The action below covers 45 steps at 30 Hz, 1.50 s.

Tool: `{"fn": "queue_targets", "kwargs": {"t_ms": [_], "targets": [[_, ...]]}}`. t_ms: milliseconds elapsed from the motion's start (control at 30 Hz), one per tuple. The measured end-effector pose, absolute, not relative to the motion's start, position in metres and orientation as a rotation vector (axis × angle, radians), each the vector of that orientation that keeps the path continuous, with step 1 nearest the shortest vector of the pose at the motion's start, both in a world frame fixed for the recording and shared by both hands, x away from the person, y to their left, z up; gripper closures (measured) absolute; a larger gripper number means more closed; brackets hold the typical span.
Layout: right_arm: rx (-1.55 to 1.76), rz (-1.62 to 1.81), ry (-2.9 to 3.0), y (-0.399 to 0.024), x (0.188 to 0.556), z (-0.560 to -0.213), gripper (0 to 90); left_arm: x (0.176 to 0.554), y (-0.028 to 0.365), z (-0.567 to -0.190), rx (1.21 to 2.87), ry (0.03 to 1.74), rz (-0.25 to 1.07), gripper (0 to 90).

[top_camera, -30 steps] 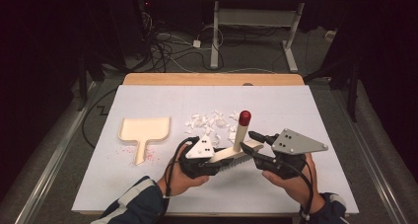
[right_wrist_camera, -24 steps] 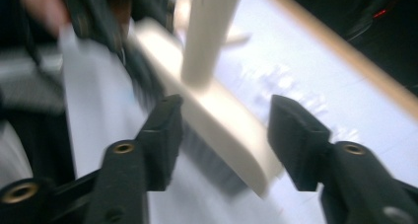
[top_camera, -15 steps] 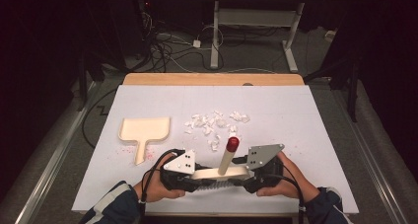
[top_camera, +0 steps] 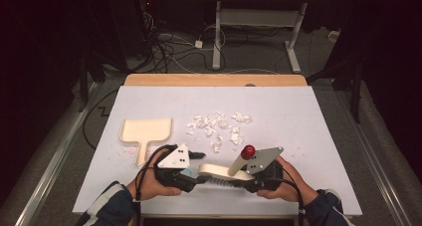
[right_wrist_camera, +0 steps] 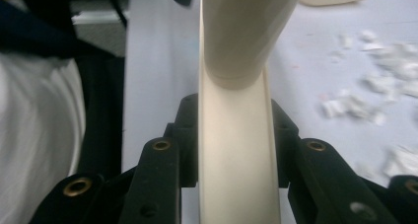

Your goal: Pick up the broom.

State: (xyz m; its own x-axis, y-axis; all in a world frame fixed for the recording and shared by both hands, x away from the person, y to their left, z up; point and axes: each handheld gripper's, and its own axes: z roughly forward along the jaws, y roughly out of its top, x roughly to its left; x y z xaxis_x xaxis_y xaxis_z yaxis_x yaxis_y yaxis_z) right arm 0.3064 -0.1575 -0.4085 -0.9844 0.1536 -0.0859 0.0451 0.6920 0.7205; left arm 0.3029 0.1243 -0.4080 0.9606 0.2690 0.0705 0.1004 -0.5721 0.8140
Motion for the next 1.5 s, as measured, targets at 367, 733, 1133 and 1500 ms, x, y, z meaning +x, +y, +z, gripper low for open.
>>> {"fn": "queue_targets", "kwargs": {"t_ms": [367, 733, 1133, 1500], "targets": [[0.337, 1.209, 2.632, -0.181, 0.316, -0.392, 67.7, 0.282, 0.205, -0.434, 2.191, 0.616, 0.676, 19.3], [0.497, 1.240, 2.478, -0.198, 0.327, -0.383, 67.8, 0.284, 0.240, -0.455, 2.145, 0.768, 0.662, 19.4], [0.648, 1.169, 2.309, -0.218, 0.345, -0.372, 67.8, 0.279, 0.235, -0.462, 2.208, 0.769, 0.642, 19.5], [0.721, 0.899, 2.220, -0.214, 0.413, -0.368, 67.8, 0.276, 0.237, -0.467, 2.232, 0.797, 0.637, 19.5]]}}
